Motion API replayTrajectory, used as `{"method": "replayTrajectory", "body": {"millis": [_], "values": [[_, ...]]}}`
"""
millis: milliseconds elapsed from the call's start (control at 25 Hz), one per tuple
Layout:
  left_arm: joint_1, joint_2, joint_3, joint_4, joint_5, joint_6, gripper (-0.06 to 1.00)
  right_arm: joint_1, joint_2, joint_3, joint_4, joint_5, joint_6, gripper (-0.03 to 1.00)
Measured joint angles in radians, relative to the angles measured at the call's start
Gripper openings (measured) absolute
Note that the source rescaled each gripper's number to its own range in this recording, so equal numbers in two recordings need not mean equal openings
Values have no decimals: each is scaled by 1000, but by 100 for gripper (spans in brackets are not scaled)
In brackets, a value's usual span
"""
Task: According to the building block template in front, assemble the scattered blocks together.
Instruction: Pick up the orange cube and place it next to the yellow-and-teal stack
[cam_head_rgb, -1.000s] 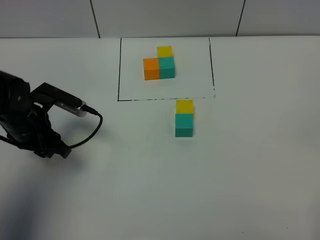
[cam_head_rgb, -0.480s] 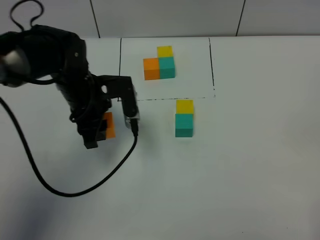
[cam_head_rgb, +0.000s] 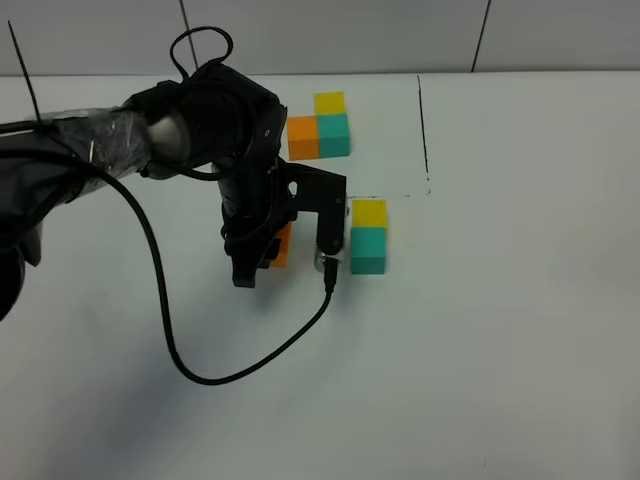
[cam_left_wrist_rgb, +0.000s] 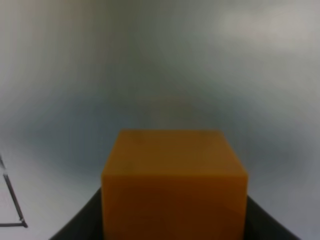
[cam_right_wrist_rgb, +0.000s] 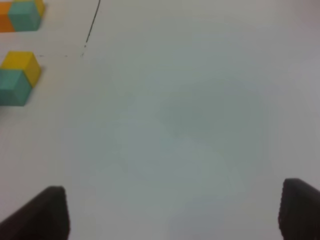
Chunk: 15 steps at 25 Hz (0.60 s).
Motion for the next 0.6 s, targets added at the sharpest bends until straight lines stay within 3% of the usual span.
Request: {"method": "replayTrajectory", "body": {"millis": [240,600], "values": [[0,9,-25,-46,2,24,0,0,0,0,0,0,0,71],[-9,9,-25,-53,0,58,0,0,0,0,0,0,0,71]]}}
